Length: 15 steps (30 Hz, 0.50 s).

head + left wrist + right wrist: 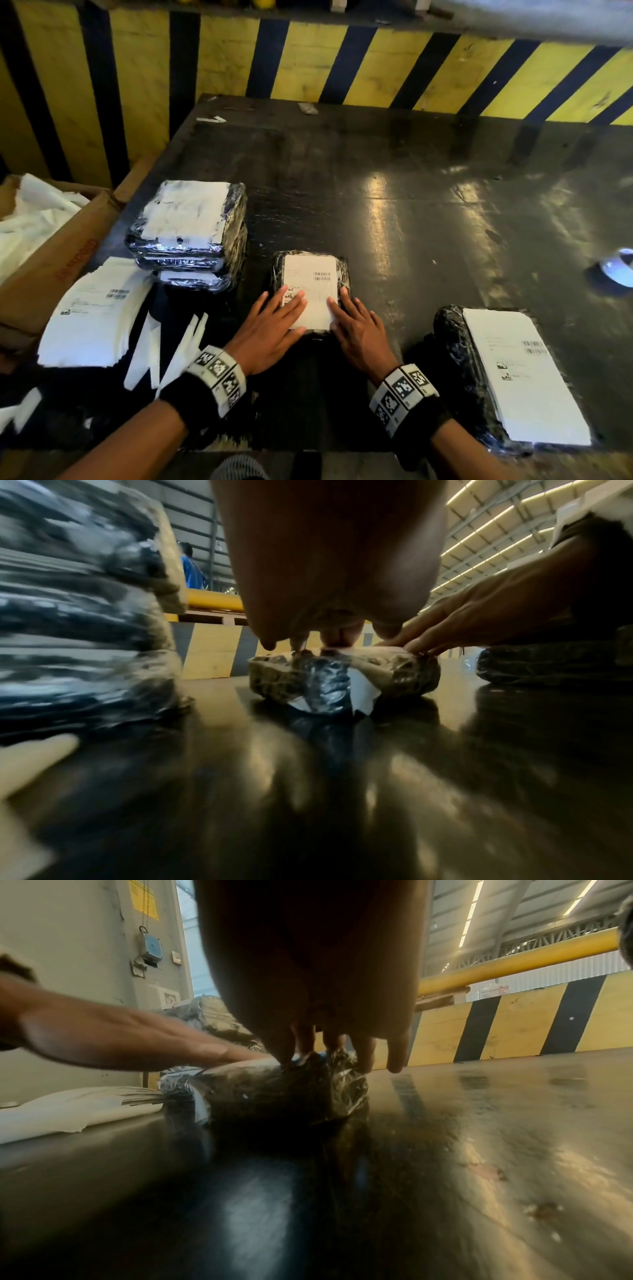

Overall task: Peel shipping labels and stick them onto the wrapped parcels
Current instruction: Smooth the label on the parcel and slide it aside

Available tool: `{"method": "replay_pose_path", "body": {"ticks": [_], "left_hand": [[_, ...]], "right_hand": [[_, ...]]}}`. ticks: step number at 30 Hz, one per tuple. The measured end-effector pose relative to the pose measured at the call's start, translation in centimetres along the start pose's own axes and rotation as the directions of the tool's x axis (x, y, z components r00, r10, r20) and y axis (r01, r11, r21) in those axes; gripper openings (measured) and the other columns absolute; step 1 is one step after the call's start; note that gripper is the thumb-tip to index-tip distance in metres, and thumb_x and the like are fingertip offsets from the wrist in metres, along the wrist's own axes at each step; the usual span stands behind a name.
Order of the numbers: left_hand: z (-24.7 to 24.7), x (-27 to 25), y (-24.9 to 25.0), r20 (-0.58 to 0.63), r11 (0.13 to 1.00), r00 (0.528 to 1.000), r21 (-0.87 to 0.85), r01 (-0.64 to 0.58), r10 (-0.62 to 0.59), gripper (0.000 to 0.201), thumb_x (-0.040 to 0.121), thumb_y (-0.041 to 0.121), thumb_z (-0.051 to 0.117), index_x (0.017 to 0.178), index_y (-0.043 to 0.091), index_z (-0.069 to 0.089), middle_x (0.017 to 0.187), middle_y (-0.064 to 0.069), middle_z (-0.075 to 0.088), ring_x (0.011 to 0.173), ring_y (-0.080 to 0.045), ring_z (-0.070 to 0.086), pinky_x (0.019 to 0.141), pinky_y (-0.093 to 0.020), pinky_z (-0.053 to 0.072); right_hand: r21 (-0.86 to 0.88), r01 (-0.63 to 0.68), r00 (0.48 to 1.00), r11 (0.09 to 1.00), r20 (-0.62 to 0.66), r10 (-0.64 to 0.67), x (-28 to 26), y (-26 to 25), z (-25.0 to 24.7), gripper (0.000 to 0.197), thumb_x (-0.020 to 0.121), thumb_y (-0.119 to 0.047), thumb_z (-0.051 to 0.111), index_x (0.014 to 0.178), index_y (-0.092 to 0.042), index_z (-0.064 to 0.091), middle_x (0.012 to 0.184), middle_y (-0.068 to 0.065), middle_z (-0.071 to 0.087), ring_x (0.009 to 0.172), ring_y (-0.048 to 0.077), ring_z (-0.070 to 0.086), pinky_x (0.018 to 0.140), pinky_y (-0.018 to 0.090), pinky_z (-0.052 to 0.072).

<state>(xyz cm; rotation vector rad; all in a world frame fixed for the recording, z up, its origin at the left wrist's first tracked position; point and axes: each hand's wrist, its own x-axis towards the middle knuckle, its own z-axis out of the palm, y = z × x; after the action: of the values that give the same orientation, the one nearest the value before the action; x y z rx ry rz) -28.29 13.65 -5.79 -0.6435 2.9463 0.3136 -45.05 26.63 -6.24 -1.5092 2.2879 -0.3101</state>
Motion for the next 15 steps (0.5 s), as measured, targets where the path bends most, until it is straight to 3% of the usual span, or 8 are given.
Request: {"method": "replay_pose_path", "body": {"ticks": [3, 5, 7, 9, 12, 15], "left_hand": [[0.3, -2.5, -1.9, -0.009, 0.995, 0.999, -0.08, 0.052, -0.053, 0.089, 0.072, 0.072, -0.022, 0.148, 0.032, 0.001, 0.152, 0.021, -0.007, 0.143, -0.01, -0.016, 0.114, -0.031, -0.013], [-0.3, -3.2, -2.7, -0.041, 0.984, 0.995, -0.161, 0.083, -0.091, 0.094, 0.073, 0.075, -0.018, 0.148, 0.029, 0.016, 0.154, 0.018, 0.009, 0.145, -0.008, -0.007, 0.114, -0.029, -0.007], [-1.2, -2.7, -2.8, -0.129, 0.979, 0.985, -0.186, 0.089, -0.114, 0.092, 0.08, 0.073, -0.007, 0.141, 0.021, 0.039, 0.15, 0.009, 0.032, 0.144, -0.011, 0.013, 0.113, -0.027, 0.005], [-2.2, -1.3, -2.3, -0.178, 0.981, 0.98, -0.183, 0.059, -0.092, 0.085, 0.085, 0.067, 0.0, 0.137, 0.018, 0.045, 0.148, 0.003, 0.04, 0.142, -0.013, 0.022, 0.112, -0.029, 0.013], [-2.9, 1.8, -1.0, -0.073, 0.992, 0.997, -0.123, -0.013, 0.004, 0.085, 0.083, 0.066, -0.004, 0.147, 0.019, 0.026, 0.157, 0.003, 0.019, 0.146, -0.015, 0.004, 0.115, -0.032, 0.003], [-2.4, 4.0, -0.9, 0.06, 0.999, 0.998, -0.045, 0.01, -0.007, 0.091, 0.074, 0.066, -0.011, 0.15, 0.02, 0.008, 0.159, 0.004, 0.001, 0.145, -0.016, -0.01, 0.117, -0.039, -0.004]], "right_hand": [[0.008, -0.002, 1.0, 1.0, 0.017, 0.002, 0.0, 0.0, -0.1, 0.05, 0.1, -0.038, 0.029, 0.147, -0.036, 0.013, 0.158, -0.006, -0.006, 0.146, 0.02, 0.004, 0.115, 0.042, 0.011], [0.015, -0.005, 1.0, 1.0, 0.025, 0.005, 0.0, -0.1, -0.1, 0.05, 0.1, -0.038, 0.028, 0.147, -0.035, 0.012, 0.158, -0.006, -0.007, 0.146, 0.02, 0.003, 0.115, 0.042, 0.01], [0.022, -0.009, 1.0, 1.0, 0.028, 0.009, 0.0, -0.1, -0.2, 0.05, 0.1, -0.037, 0.029, 0.147, -0.035, 0.013, 0.158, -0.005, -0.007, 0.146, 0.02, 0.003, 0.115, 0.042, 0.01], [0.02, -0.015, 0.999, 1.0, 0.035, 0.014, 0.0, -0.2, -0.3, 0.051, 0.1, -0.037, 0.031, 0.147, -0.034, 0.013, 0.158, -0.005, -0.007, 0.146, 0.02, 0.004, 0.115, 0.043, 0.01], [0.024, -0.021, 0.999, 1.0, 0.04, 0.02, -0.1, -0.4, -0.5, 0.051, 0.1, -0.036, 0.033, 0.147, -0.034, 0.014, 0.158, -0.006, -0.007, 0.146, 0.02, 0.004, 0.115, 0.043, 0.011], [0.026, -0.033, 0.998, 0.999, 0.051, 0.032, -0.1, -0.6, -0.7, 0.052, 0.1, -0.035, 0.033, 0.147, -0.035, 0.013, 0.158, -0.007, -0.007, 0.146, 0.019, 0.003, 0.115, 0.043, 0.011]]}}
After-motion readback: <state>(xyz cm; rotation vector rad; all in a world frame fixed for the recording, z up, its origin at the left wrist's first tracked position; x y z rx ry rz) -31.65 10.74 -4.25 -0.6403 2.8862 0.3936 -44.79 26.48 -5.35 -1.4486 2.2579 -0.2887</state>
